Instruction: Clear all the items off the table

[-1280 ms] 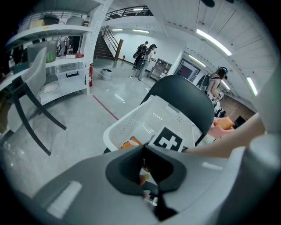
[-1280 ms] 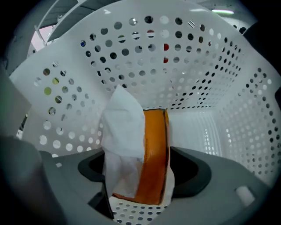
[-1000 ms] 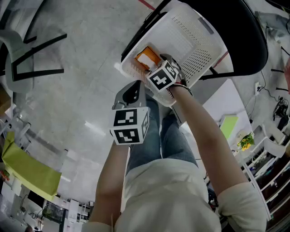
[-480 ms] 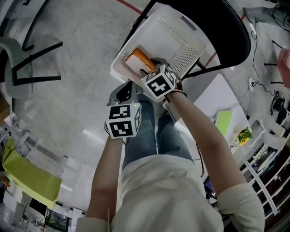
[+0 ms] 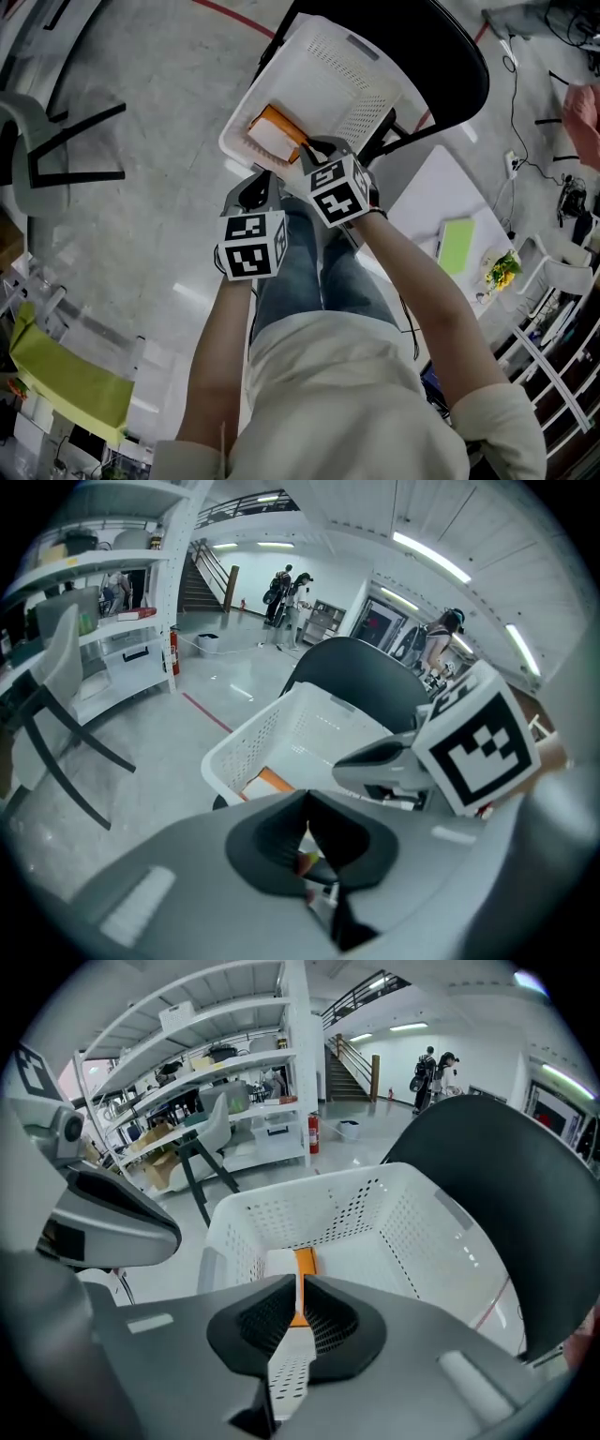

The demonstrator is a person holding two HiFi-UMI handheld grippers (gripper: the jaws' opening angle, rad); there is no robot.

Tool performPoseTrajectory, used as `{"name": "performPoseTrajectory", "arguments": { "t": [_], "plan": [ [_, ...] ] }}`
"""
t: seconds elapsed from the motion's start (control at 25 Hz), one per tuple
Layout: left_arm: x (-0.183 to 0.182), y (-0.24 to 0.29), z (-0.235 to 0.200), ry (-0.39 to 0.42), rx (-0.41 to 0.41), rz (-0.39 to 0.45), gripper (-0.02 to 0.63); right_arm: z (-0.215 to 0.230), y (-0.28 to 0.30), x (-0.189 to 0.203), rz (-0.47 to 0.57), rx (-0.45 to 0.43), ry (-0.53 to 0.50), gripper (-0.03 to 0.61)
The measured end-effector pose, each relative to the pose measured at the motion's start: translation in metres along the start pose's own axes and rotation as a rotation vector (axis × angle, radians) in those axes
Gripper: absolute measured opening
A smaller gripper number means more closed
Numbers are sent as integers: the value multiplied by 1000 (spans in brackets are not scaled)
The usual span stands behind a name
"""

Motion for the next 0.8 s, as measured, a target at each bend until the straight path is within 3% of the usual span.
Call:
{"name": "performPoseTrajectory", "arguments": {
  "t": [0.36, 0.8],
  "plan": [
    [-14, -11, 16, 13, 42, 28, 9, 4, -50, 3, 95, 29, 99, 0],
    [-26, -20, 55, 105, 79, 30, 9, 26, -100, 32, 156, 77, 247, 0]
  ]
}}
Point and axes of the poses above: the fingertips, and each gripper's own axes: y forward along the fingers, z to its right, x out of its underside, the point moved 5 cm from there along -y, backward along the fingers, and after that the axes turned 9 degrees about y, right-handed, at the moved point
